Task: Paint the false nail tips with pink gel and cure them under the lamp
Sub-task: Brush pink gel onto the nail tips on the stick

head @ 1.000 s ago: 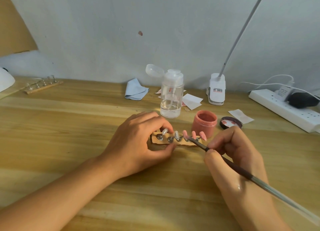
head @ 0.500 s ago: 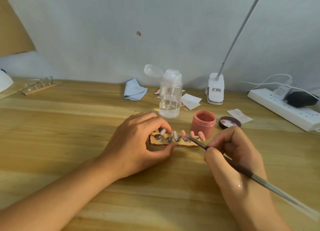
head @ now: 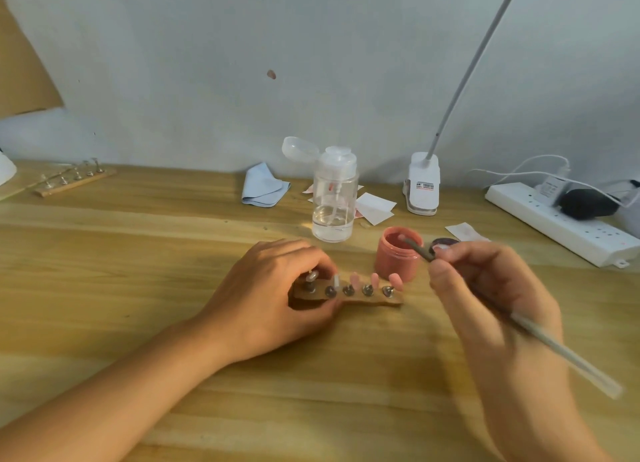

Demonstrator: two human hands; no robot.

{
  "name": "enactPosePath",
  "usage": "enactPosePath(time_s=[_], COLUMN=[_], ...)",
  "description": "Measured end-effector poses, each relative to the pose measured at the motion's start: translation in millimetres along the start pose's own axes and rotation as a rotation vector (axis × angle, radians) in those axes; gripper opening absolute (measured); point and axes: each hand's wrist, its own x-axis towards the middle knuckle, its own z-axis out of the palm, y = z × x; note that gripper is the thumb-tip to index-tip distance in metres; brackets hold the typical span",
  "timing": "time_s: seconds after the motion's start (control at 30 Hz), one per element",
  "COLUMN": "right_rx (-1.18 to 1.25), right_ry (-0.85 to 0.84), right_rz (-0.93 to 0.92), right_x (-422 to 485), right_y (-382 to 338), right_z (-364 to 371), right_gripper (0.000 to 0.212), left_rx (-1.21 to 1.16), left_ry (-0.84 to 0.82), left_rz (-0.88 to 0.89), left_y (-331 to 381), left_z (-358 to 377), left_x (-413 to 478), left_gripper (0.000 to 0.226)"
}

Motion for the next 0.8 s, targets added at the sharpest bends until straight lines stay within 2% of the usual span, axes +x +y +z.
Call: enactPosePath(time_s=[0.1, 0.17, 0.3, 0.37, 0.5, 0.67, 0.73, 0.8], right_rx=[-0.063, -0.156, -0.474, -0.609, -0.714, -0.608, -0.372, -0.166], right_ry=[0.081, 0.09, 0.039, 0.013, -0.07, 0.023, 0.088, 0.085], right_rz=[0.045, 0.092, 0.176, 0.186, 0.186, 0.125, 0.079, 0.012], right_x=[17, 30, 57, 68, 75, 67, 55, 35], right_y=[-6, -8, -2, 2, 12, 7, 1, -3], right_z=[-11, -16, -15, -14, -10, -13, -13, -10], right_gripper=[0.02, 0.019, 0.002, 0.007, 0.009, 0.006, 0.009, 0.014], left_rx=[0.02, 0.013, -0.016, -0.016, -0.013, -0.055, -0.068, -0.055], left_ry=[-0.04, -0.058, -0.071, -0.064, -0.06, -0.079, -0.078, -0.071], left_rz=[0.005, -0.007, -0.024, -0.029, -0.04, -0.096, -0.104, -0.089], left_y=[-2, -3, -5, -6, -6, -8, -8, -7], left_z=[1, 1, 3, 3, 4, 5, 4, 3], left_x=[1, 2, 2, 1, 2, 2, 1, 1], left_gripper=[0.022, 0.024, 0.025, 0.025, 0.026, 0.028, 0.029, 0.029])
